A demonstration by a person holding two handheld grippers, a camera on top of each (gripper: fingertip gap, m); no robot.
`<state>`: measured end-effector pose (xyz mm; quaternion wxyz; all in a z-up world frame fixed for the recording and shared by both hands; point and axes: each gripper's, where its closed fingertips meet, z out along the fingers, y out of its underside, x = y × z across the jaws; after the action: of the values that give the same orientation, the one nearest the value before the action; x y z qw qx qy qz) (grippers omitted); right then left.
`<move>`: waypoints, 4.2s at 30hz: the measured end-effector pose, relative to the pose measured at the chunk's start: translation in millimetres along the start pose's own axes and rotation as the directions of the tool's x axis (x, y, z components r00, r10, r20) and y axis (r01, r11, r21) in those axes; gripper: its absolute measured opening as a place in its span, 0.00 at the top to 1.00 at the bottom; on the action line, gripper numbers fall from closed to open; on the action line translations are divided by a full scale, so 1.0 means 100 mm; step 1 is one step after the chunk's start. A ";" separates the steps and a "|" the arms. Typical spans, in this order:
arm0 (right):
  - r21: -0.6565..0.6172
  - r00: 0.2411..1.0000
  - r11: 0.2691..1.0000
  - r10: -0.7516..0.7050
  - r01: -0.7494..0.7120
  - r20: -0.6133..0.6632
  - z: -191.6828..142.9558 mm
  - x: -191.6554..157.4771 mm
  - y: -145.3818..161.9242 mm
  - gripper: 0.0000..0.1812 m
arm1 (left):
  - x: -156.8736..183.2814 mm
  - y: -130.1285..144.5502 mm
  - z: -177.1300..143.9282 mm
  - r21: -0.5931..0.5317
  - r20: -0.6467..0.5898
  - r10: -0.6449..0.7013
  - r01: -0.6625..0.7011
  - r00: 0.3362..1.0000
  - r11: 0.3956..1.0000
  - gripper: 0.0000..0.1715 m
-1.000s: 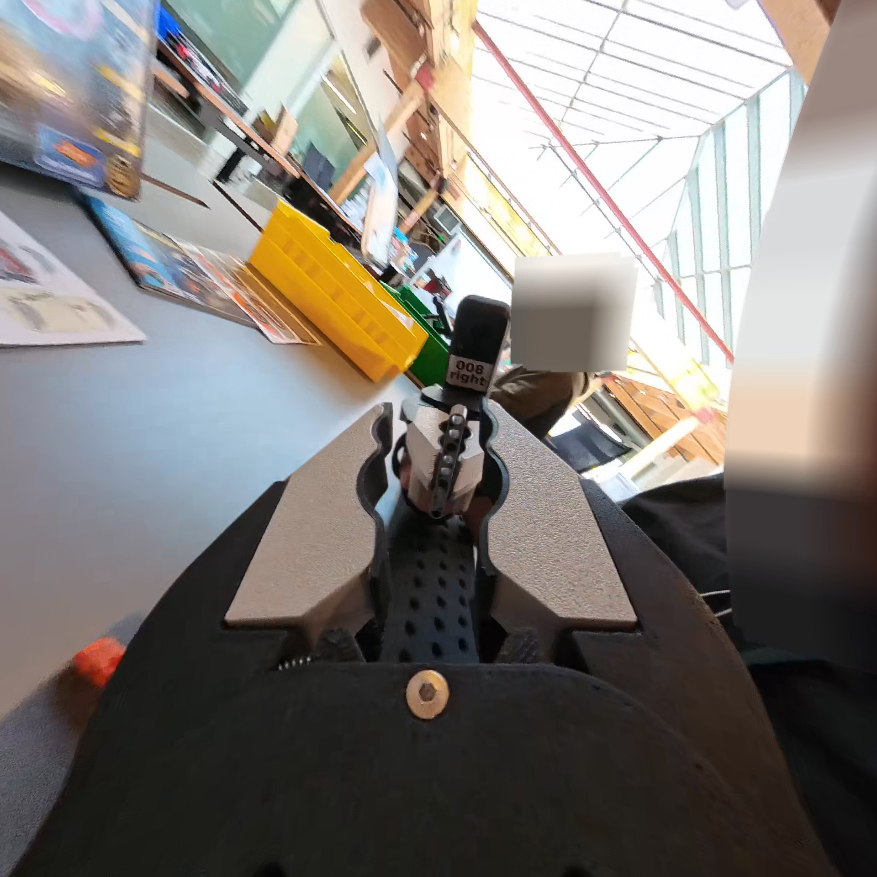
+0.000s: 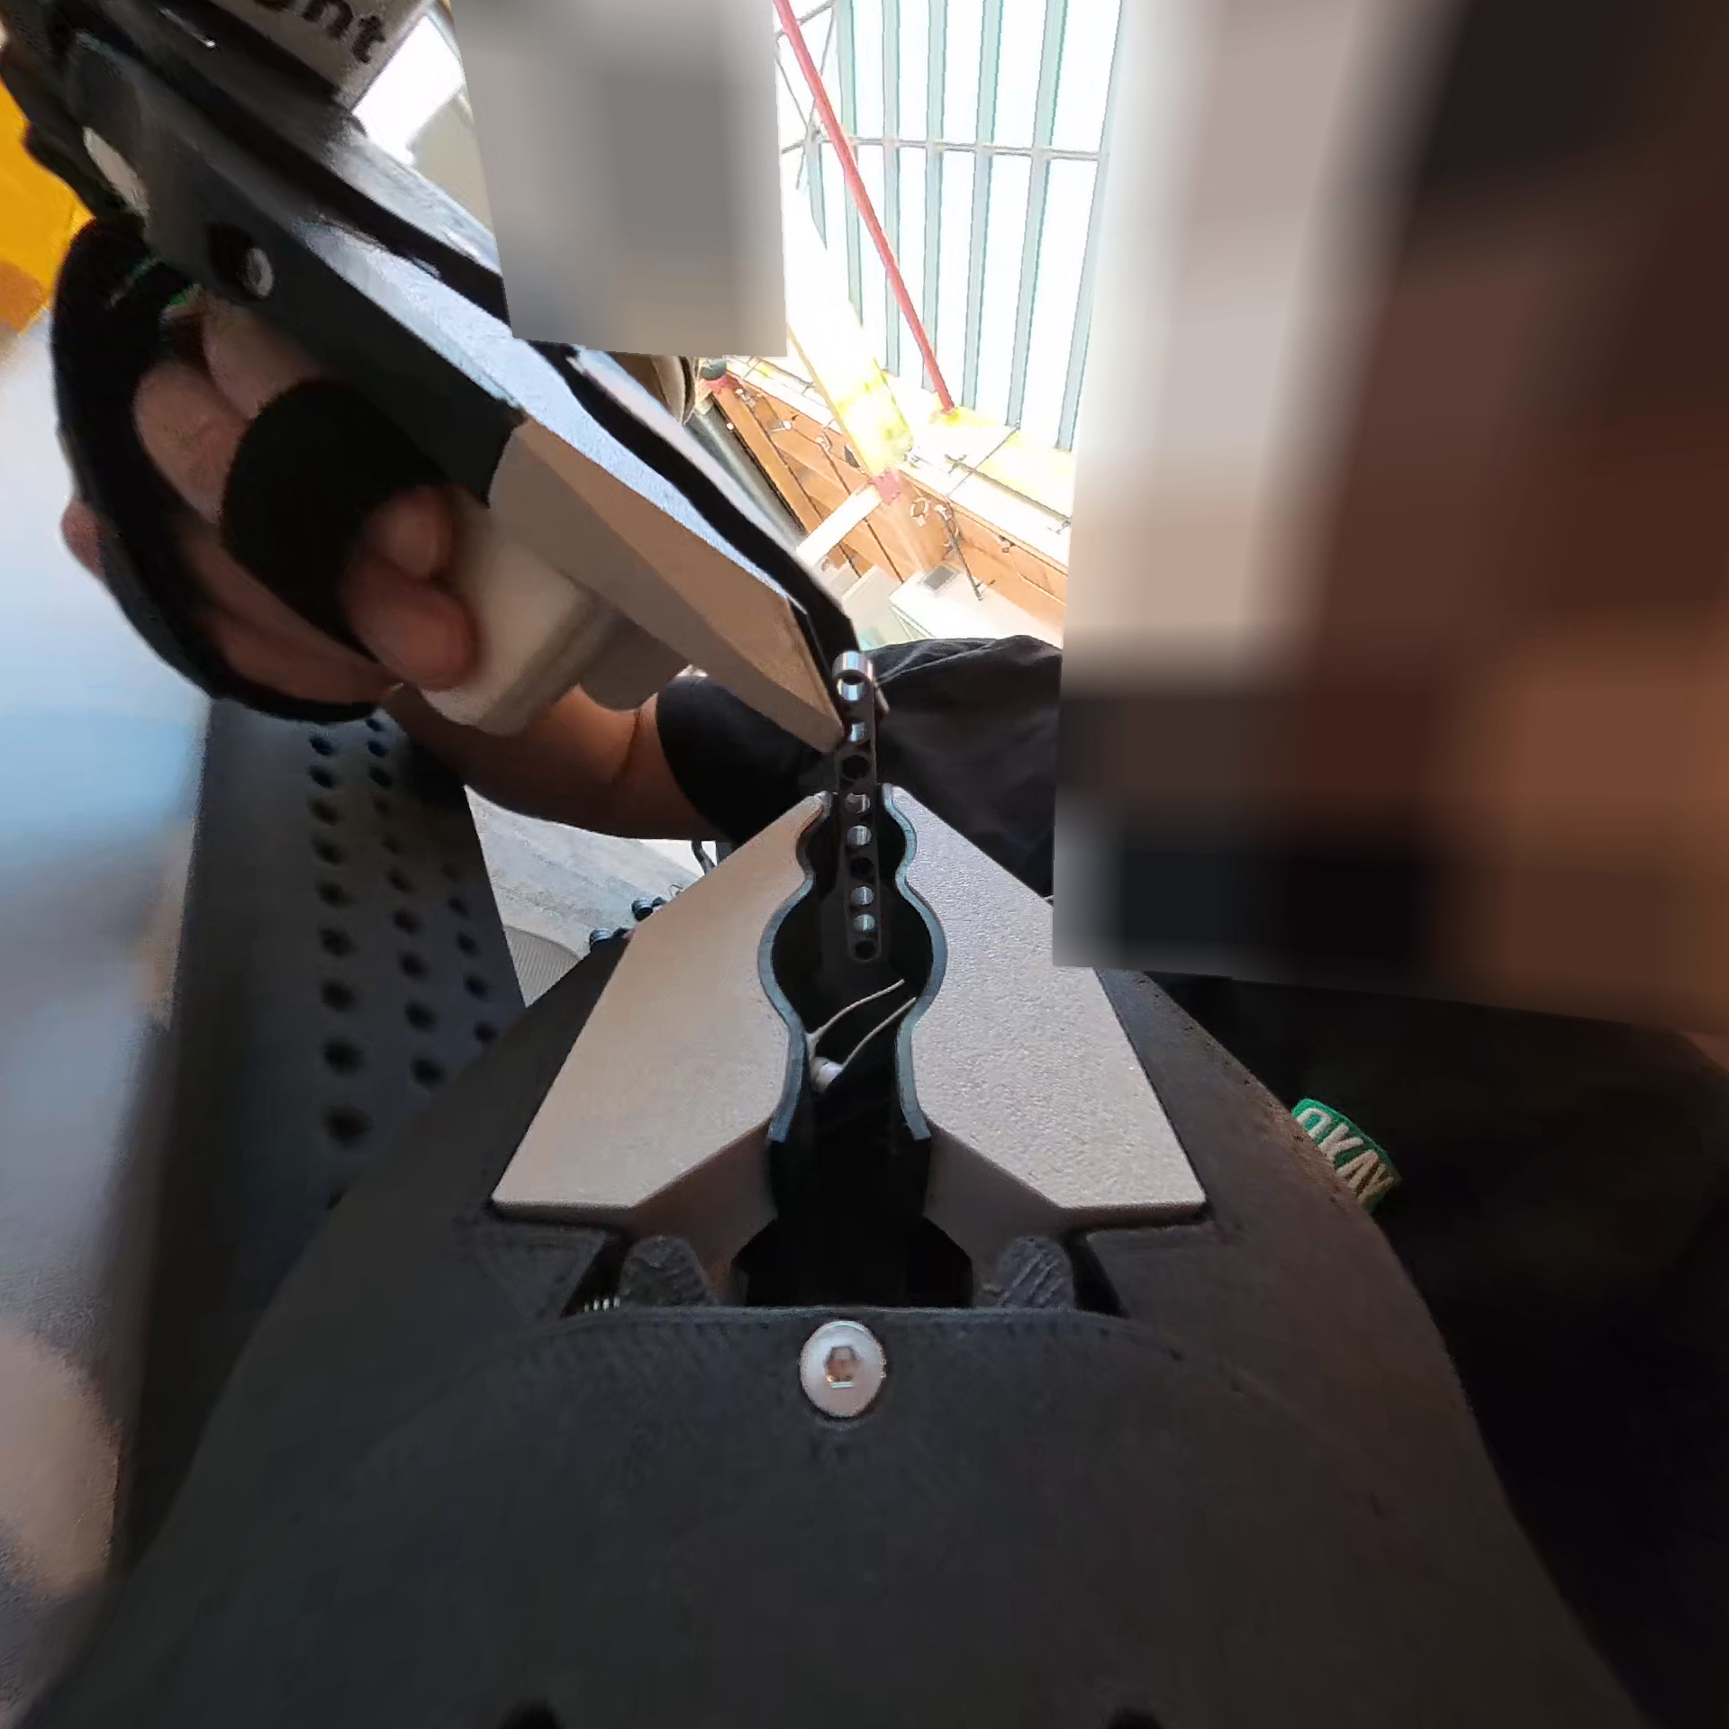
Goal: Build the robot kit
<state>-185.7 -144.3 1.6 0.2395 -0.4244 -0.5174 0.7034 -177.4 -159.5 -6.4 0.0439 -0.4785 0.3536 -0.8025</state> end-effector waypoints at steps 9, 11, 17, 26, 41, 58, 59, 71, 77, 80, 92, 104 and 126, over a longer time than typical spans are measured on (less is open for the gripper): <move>0.020 0.997 0.999 0.045 -0.047 0.060 0.01 -0.02 0.05 0.91 | -0.02 0.02 0.03 -0.011 -0.029 -0.013 0.013 0.999 1.000 0.97; -0.005 0.998 0.999 0.050 -0.049 0.044 -0.01 -0.02 0.07 0.91 | -0.05 0.02 0.03 -0.020 0.001 -0.010 0.010 1.000 1.000 0.97; -0.428 0.809 0.901 -0.195 -0.076 -0.554 -1.25 0.47 0.63 0.97 | -1.17 -0.08 -0.79 0.014 0.744 -0.069 0.088 0.665 0.996 0.97; -0.612 0.701 0.780 -0.364 -0.131 -0.613 -1.63 0.73 1.33 0.87 | -1.70 0.02 -0.96 0.108 0.837 -0.235 0.270 0.495 0.957 0.97; -0.628 0.716 0.767 -0.365 -0.131 -0.595 -1.53 0.80 1.41 0.97 | -1.67 0.02 -1.01 0.109 0.903 -0.175 0.183 0.393 0.977 0.78; -0.747 0.109 0.495 -0.857 0.443 -0.503 -0.37 0.75 -0.02 0.97 | -0.35 -0.39 -0.75 -0.057 0.842 0.311 -0.500 0.441 0.864 0.83; -0.755 0.116 0.477 -0.869 0.449 -0.480 -0.27 0.79 -0.01 0.97 | -0.28 -0.41 -0.80 -0.051 0.844 0.316 -0.521 0.434 0.852 0.85; -0.740 0.270 0.443 -0.896 0.506 -0.352 0.56 1.20 0.08 0.97 | 0.08 -0.12 -1.34 -0.010 0.848 0.313 -0.578 0.427 0.816 0.98; -0.652 0.419 0.575 -0.815 0.495 -0.401 0.79 1.35 0.25 0.89 | 0.11 0.11 -1.65 -0.045 0.905 0.286 -0.598 0.315 0.801 0.99; -0.598 0.451 0.641 -0.766 0.480 -0.459 0.78 1.37 0.24 0.89 | 0.26 0.17 -1.94 -0.057 0.947 0.243 -0.637 0.209 0.769 0.99; -0.633 0.065 0.713 -0.678 0.303 -0.732 -0.86 1.63 -0.08 0.90 | 1.14 0.37 -3.75 0.155 0.988 -0.132 -0.660 0.085 0.735 0.99; -0.570 0.048 0.789 -0.594 0.231 -0.803 -1.31 1.80 0.05 0.97 | 1.03 0.40 -4.29 0.193 0.981 -0.184 -0.446 0.065 0.874 0.99; -0.593 -0.166 0.800 -0.576 0.084 -0.800 -1.85 1.99 0.26 0.97 | 0.53 0.34 -4.82 0.113 0.993 -0.118 0.167 0.016 0.979 0.98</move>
<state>-131.5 97.8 -110.9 0.6332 -0.6718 -0.3838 -0.0184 -600.5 46.4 -128.7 0.1880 -0.9343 0.1880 -0.2375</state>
